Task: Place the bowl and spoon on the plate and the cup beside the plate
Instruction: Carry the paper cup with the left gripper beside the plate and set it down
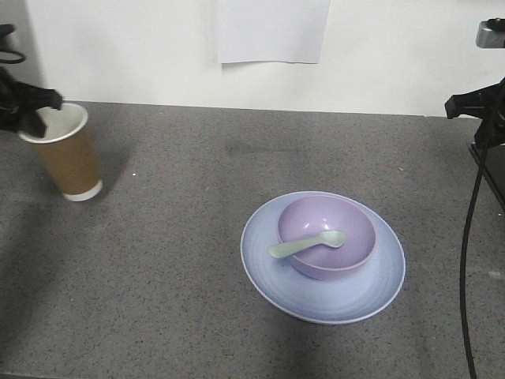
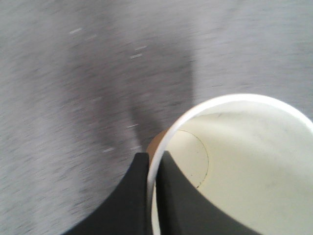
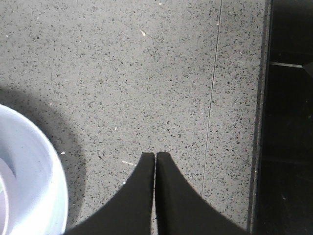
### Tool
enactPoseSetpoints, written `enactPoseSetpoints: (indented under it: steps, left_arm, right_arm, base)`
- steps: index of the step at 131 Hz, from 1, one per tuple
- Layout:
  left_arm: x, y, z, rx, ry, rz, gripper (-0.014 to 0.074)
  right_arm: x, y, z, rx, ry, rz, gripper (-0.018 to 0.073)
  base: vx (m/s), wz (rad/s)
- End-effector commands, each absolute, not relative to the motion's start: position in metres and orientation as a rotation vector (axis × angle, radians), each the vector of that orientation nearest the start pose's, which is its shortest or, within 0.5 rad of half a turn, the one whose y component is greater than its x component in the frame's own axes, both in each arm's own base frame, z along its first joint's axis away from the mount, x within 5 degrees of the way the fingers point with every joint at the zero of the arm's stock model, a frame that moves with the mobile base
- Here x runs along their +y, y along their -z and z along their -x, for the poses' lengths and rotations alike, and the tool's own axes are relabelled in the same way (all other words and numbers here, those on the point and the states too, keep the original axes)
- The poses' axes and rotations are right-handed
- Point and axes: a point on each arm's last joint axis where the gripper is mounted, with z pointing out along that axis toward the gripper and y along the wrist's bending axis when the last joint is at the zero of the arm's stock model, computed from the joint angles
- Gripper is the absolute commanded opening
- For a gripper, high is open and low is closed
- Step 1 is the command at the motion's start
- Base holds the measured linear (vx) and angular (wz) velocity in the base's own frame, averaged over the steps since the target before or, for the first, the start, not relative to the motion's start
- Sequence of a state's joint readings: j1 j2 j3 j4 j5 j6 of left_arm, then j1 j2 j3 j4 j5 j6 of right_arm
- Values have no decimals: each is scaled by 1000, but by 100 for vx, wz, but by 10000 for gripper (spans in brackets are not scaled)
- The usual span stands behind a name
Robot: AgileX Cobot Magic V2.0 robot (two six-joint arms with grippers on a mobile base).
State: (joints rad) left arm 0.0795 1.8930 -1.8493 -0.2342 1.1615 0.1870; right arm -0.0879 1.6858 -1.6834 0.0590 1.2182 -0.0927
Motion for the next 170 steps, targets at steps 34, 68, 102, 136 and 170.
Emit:
enactPoseSetpoints:
  steps: [34, 68, 102, 136, 170]
  left_arm:
    - [-105, -369, -395, 2477, 353, -435, -8]
    - [-156, -358, -385, 2480, 407, -584, -8]
    - [-180, -347, -382, 2487, 426, -648, -8]
    - [-186, -344, -381, 2491, 433, -666, -7]
    - [-186, -343, -381, 2498, 427, -670, 34]
  right_arm:
    - [-27, -386, -347, 2595, -10, -2, -8]
    - [-27, -386, -347, 2595, -10, -2, -8]
    - [-27, -386, -347, 2595, -10, -2, -8]
    - [-27, -386, -347, 2595, -10, -2, -8]
    - [-27, -386, -347, 2595, -10, -2, -8]
  base:
    - [0, 0]
    - [0, 0]
    - [0, 0]
    - [0, 0]
    - [0, 0]
